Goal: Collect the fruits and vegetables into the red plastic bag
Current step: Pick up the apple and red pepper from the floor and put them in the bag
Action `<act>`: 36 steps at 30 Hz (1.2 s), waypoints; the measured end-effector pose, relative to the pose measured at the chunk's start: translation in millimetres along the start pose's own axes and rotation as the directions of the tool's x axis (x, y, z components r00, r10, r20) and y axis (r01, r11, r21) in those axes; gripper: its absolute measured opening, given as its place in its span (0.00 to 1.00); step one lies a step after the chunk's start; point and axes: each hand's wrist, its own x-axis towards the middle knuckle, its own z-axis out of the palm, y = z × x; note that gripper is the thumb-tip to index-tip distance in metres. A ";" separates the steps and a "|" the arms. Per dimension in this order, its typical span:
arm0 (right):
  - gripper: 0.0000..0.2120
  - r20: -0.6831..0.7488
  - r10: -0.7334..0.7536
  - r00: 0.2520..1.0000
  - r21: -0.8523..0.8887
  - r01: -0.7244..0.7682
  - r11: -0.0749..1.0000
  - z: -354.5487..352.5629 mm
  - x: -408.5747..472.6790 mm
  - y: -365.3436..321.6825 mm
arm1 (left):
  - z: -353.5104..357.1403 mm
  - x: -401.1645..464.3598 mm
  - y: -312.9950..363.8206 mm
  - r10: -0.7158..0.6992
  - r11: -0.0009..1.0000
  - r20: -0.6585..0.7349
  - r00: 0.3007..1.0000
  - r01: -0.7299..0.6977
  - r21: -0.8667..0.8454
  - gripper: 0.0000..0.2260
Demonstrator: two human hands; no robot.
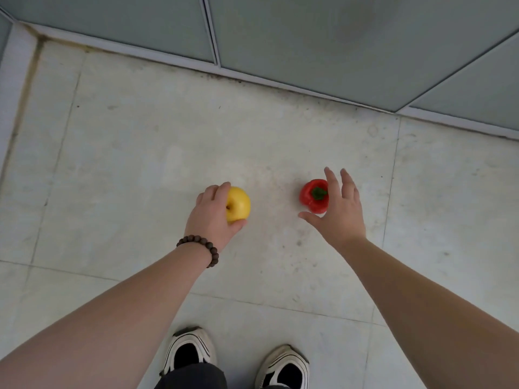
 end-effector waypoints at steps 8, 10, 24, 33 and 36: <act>0.39 0.012 0.040 0.999 0.043 -0.040 0.998 35.2 21.1 7.1 | 14.4 -2.1 16.1 0.010 0.996 -0.034 0.999 -0.013 -0.094 0.37; 0.34 -0.011 0.040 0.999 0.075 -0.039 0.996 35.7 21.9 5.6 | 15.4 -4.7 15.5 0.003 0.995 -0.034 0.999 -0.007 -0.102 0.37; 0.37 -0.135 -0.131 0.982 0.359 0.172 0.917 -116.0 -70.7 -113.2 | -137.4 -72.0 70.6 -0.042 0.987 -0.155 0.987 0.016 -0.160 0.37; 0.35 -0.178 -0.226 0.958 0.358 0.277 0.892 -303.9 -190.5 -215.4 | -335.5 -170.2 152.5 -0.097 0.967 -0.313 0.945 0.015 -0.253 0.37; 0.34 -0.199 -0.250 0.948 0.341 0.306 0.889 -366.3 -236.3 -240.4 | -395.7 -215.6 186.1 -0.111 0.951 -0.369 0.923 -0.009 -0.309 0.38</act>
